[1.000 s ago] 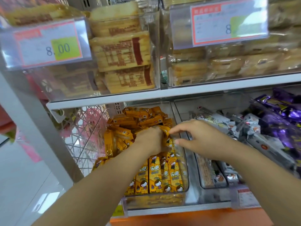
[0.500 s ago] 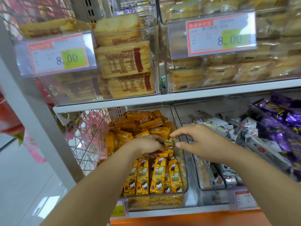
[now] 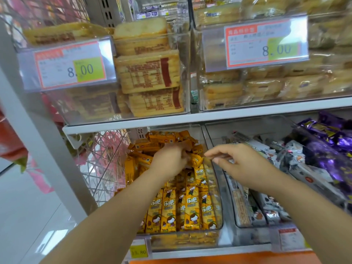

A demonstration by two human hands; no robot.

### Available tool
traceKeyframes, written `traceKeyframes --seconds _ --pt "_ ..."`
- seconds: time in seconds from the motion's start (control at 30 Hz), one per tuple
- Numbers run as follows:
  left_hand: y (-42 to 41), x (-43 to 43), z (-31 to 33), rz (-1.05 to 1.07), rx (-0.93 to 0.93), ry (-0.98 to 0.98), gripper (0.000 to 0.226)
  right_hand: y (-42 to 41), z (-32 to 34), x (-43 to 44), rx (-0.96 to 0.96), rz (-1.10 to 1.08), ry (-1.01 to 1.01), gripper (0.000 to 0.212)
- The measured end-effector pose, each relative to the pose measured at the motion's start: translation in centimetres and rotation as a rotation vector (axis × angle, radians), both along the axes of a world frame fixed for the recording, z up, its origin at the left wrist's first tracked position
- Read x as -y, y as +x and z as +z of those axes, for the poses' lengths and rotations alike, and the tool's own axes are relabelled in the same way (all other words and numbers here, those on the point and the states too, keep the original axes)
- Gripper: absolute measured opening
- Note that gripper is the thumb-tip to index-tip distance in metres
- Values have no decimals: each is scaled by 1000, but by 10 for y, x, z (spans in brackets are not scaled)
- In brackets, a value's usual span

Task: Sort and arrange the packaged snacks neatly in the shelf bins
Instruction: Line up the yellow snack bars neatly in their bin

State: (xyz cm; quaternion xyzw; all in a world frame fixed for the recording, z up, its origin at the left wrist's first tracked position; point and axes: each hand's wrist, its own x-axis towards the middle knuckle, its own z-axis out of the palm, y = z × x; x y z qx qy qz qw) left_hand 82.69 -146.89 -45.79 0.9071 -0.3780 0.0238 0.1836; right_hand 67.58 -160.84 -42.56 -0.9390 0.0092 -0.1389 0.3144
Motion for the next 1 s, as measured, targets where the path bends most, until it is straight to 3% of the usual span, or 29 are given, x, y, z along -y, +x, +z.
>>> traceKeyframes --seconds 0.17,0.33,0.5,0.73,0.87,1.0 --pt "3 16 -15 -134 202 225 70 1 0 -1 29 -15 20 27" --pt "-1 23 -17 -137 403 284 61 2 1 -1 23 -10 -7 26" --pt "-3 23 -11 -208 395 345 52 2 0 -1 26 -8 -13 26" --pt "15 16 -8 -347 343 468 64 1 -1 -1 26 3 -13 27" --pt "13 15 -4 -390 374 519 58 0 -1 -2 22 7 -2 27" --pt "10 17 1 -387 239 476 54 1 -1 -4 19 9 10 26"
